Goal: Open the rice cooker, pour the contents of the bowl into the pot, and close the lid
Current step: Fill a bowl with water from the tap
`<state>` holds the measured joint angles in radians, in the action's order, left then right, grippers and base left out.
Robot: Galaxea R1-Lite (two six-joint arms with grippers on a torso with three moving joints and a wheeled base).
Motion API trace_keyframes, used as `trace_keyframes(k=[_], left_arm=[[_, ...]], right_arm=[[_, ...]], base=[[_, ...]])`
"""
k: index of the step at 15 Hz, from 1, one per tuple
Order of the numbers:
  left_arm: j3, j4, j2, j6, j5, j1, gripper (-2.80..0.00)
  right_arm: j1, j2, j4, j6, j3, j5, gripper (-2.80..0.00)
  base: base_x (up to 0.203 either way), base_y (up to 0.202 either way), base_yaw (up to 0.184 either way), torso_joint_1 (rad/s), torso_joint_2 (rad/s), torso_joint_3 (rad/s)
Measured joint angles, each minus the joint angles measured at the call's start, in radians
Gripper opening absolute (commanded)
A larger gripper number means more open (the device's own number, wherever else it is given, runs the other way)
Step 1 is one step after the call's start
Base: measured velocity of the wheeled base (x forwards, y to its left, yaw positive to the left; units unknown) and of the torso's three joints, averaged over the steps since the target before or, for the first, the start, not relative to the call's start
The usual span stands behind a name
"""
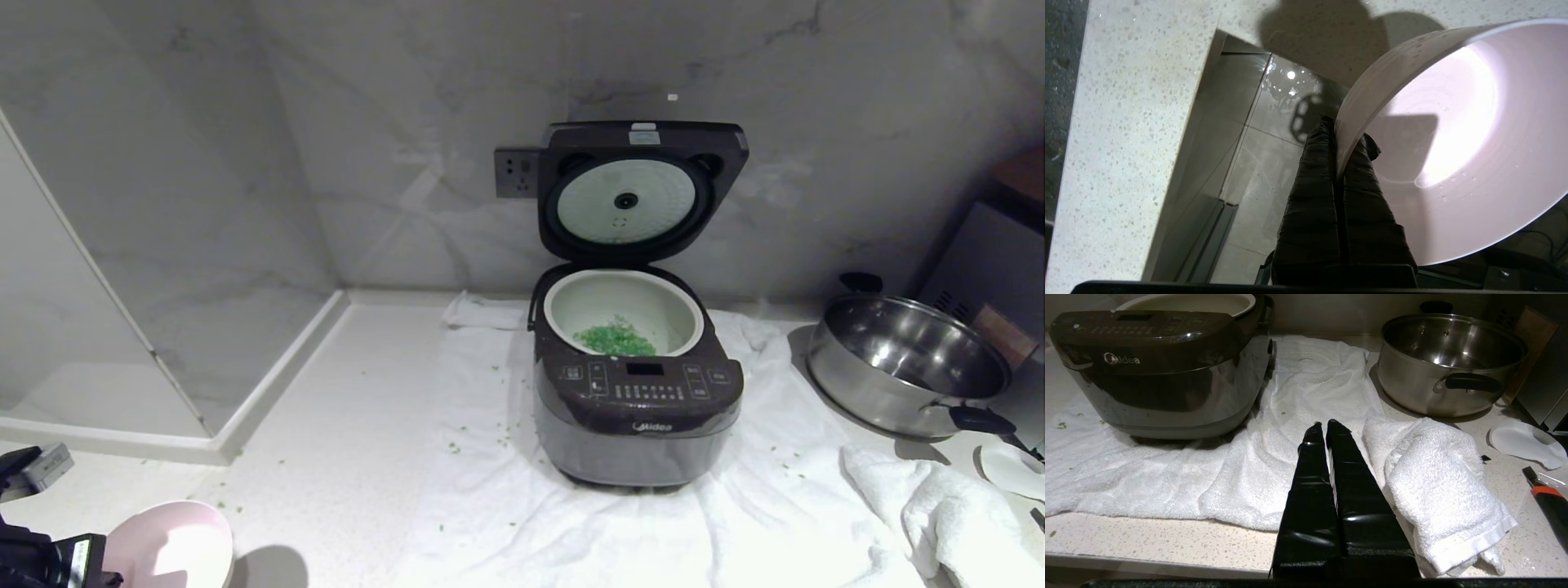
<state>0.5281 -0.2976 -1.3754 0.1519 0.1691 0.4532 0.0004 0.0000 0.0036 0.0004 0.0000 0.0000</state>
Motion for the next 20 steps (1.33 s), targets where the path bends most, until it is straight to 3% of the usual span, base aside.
trace_keyframes(k=[6, 20], left_arm=[[0.001, -0.003, 0.035, -0.001, 0.0, 0.002, -2.8], [0.015, 0.001, 0.059, -0.004, 0.001, 0.022, -2.8]], right_arm=[[0.0, 0.0, -0.003, 0.0, 0.0, 0.0, -2.8], [0.0, 0.0, -0.002, 0.001, 0.0, 0.0, -2.8]], base=[[0.001, -0.002, 0.014, 0.0, 0.0, 0.0], [-0.001, -0.007, 0.169, 0.004, 0.0, 0.002]])
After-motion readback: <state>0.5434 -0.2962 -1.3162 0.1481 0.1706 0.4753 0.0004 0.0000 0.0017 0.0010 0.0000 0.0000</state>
